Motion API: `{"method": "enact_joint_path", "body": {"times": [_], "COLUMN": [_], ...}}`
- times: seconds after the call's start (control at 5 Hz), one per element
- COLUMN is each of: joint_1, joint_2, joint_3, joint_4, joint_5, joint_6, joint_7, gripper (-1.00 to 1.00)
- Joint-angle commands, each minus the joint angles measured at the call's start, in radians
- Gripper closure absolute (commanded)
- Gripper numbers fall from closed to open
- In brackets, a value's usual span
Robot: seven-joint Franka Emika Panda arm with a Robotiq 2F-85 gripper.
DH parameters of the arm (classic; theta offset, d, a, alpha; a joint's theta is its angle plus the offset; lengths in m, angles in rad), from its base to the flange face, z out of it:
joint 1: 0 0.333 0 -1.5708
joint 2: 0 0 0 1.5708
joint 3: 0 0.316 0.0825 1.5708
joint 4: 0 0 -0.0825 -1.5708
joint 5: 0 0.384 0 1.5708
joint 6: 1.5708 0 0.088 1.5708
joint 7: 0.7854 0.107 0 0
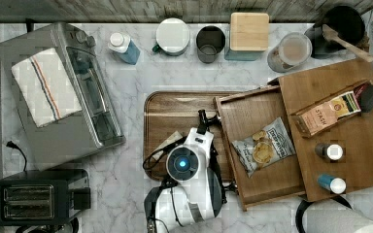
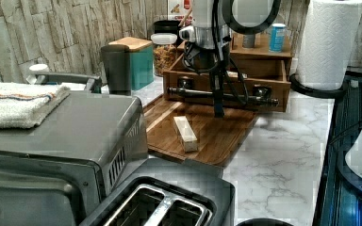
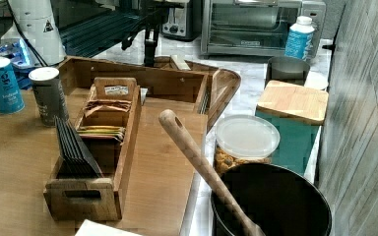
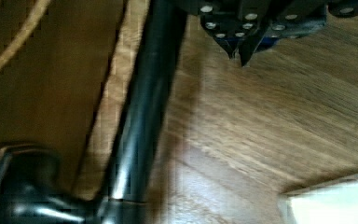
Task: Close the drawer.
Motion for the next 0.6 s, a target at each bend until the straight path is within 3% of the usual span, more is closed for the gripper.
{"method": "enact_joint_path", "body": {"times": [0.2,0.4,0.6], "joint_1": [-0.132,-0.138,-0.174], "joint_2": [0.02,0.066,0.123], "joint_3": [-0.188,-0.258,-0.305], "joint_4": [0.238,0.276,0.386], "joint_5": [0.097,0.148,0.242], "joint_6": [0.038,0.129,0.091], "joint_7": [-0.188,-0.3,-0.407], "gripper": [1.0,1.0,1.0]}}
